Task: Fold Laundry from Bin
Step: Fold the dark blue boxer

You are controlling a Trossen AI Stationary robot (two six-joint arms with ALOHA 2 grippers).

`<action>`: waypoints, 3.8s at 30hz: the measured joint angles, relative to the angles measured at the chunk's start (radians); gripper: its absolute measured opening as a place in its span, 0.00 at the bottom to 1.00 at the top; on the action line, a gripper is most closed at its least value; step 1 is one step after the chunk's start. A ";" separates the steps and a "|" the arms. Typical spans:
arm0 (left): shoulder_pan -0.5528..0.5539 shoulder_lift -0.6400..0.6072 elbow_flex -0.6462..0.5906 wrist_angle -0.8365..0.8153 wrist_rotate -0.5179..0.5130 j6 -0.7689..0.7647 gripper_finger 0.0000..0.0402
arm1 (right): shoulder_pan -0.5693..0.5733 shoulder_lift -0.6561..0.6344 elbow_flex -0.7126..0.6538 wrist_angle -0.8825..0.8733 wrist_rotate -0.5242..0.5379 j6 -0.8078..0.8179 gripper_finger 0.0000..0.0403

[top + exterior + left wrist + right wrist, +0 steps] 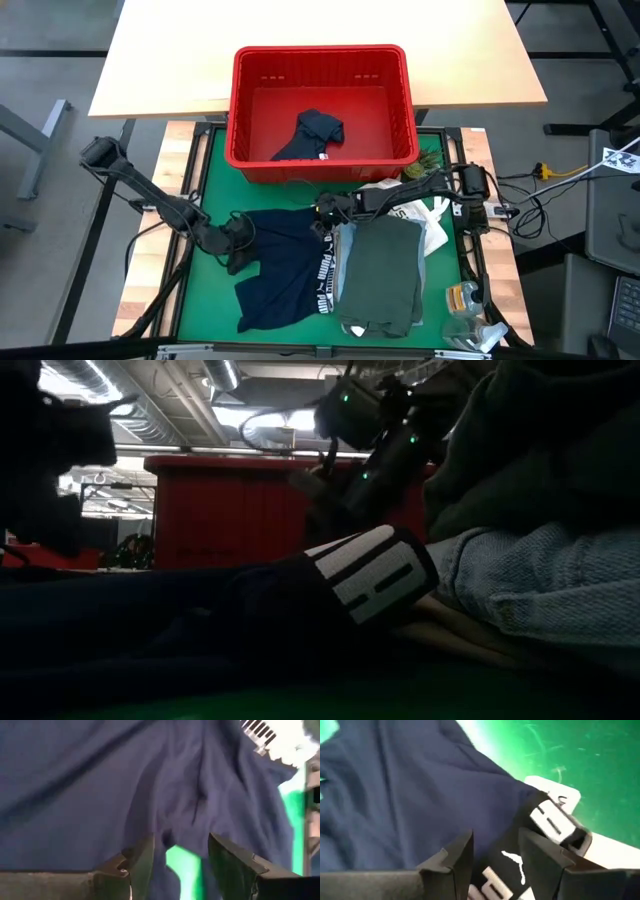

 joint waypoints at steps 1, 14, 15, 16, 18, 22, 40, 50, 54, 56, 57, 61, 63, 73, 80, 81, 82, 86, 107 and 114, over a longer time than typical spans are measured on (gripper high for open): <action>-0.008 0.023 0.000 0.005 0.001 -0.016 0.45 | -0.006 0.006 0.000 -0.001 0.002 0.001 0.39; -0.105 0.214 0.005 0.040 0.066 -0.122 0.45 | -0.041 0.020 0.002 -0.027 0.080 0.029 0.39; -0.112 0.216 0.005 0.048 0.072 -0.122 0.45 | -0.041 0.020 0.002 -0.032 0.084 0.032 0.39; -0.121 0.216 0.004 0.057 0.078 -0.122 0.45 | -0.041 0.020 0.002 -0.038 0.088 0.035 0.39; -0.135 0.217 0.003 0.073 0.086 -0.119 0.45 | -0.041 0.020 0.002 -0.048 0.096 0.035 0.39; -0.151 0.217 0.002 0.088 0.066 -0.120 0.45 | -0.040 0.020 0.002 -0.047 0.094 0.028 0.39; -0.146 0.096 -0.002 0.047 0.022 -0.093 0.45 | -0.038 -0.019 0.204 -0.435 0.069 -0.184 0.39; -0.146 -0.010 -0.002 0.053 -0.063 -0.090 0.45 | 0.007 -0.022 0.375 -0.506 -0.042 -0.208 0.39; -0.146 -0.047 -0.001 0.044 -0.160 -0.091 0.45 | 0.066 -0.022 0.380 -0.462 -0.101 -0.208 0.39; -0.144 -0.053 -0.001 0.021 -0.222 -0.095 0.45 | 0.101 -0.022 0.380 -0.459 -0.108 -0.208 0.39; -0.137 -0.053 -0.001 0.009 -0.250 -0.095 0.45 | 0.119 -0.021 0.380 -0.460 -0.108 -0.208 0.39; -0.072 -0.053 0.000 -0.061 -0.285 -0.096 0.45 | 0.200 -0.016 0.380 -0.464 -0.115 -0.206 0.39; -0.027 -0.053 0.000 -0.107 -0.286 -0.096 0.45 | 0.245 -0.016 0.380 -0.463 -0.114 -0.206 0.39; 0.149 -0.049 0.000 -0.218 -0.280 -0.079 0.45 | 0.396 0.037 0.382 -0.394 -0.045 -0.206 0.39; 0.183 -0.036 -0.005 -0.253 -0.276 -0.082 0.45 | 0.417 0.132 0.381 -0.366 -0.064 -0.193 0.39; 0.184 -0.030 -0.006 -0.269 -0.268 -0.090 0.45 | 0.416 0.145 0.381 -0.371 -0.071 -0.175 0.39; 0.187 -0.023 -0.007 -0.280 -0.256 -0.092 0.45 | 0.415 0.155 0.381 -0.374 -0.088 -0.156 0.39; 0.190 0.024 -0.007 -0.293 -0.188 -0.098 0.45 | 0.412 0.194 0.380 -0.372 -0.212 -0.141 0.39; 0.231 0.079 -0.004 -0.508 -0.170 -0.099 0.45 | 0.419 0.205 0.383 -0.419 -0.360 -0.020 0.39; 0.231 0.004 -0.009 -0.525 -0.156 -0.098 0.45 | 0.420 0.208 0.477 -0.532 -0.329 -0.045 0.39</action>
